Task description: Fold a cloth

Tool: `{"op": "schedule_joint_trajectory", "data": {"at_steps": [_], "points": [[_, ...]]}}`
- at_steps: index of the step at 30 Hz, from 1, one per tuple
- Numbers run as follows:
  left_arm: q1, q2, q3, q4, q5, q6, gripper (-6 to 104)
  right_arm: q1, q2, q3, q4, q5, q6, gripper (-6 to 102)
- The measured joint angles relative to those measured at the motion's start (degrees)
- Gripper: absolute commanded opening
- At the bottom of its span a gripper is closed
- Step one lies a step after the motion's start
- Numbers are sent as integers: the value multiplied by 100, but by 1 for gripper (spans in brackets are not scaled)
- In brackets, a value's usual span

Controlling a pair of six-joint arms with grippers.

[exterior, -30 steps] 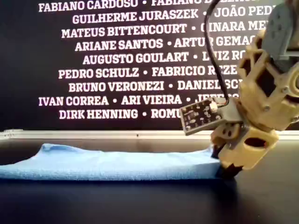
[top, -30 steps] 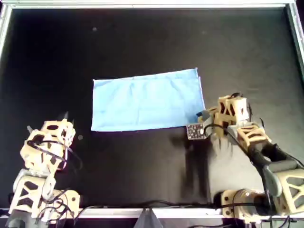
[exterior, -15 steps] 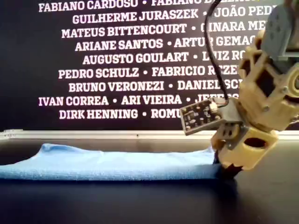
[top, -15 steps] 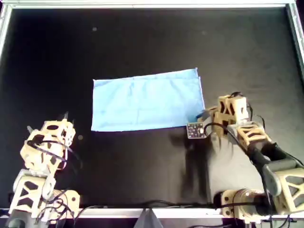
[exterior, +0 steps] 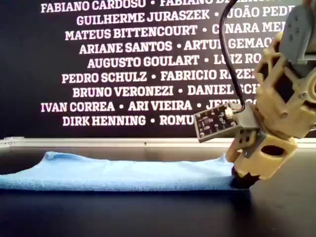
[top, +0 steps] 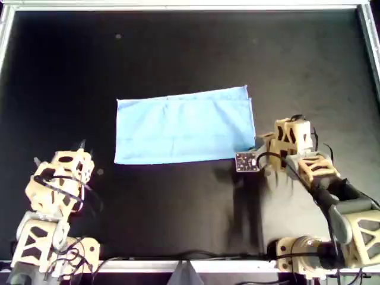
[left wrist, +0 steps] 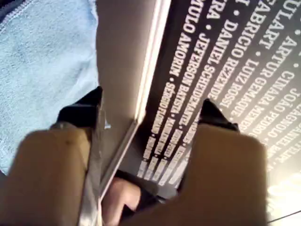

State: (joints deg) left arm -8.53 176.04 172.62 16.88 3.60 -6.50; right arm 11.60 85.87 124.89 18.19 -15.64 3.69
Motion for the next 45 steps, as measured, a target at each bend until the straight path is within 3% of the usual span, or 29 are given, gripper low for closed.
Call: {"op": "schedule_joint_trajectory", "data": {"at_steps": [8,21,35,45], "points": [[0,0,0,0,0,0,71,0,817,835,26,-18,-35,-2],[0,0,0,0,0,0,71,378,1002,158,26,-18,-18,-2],[0,0,0,0,0,0,71,2426,-563,-2575,26,-18,-79,-2],[0,0,0,0,0,0,71,3120,-2900,-5423,26,-18,-79,-2]]}}
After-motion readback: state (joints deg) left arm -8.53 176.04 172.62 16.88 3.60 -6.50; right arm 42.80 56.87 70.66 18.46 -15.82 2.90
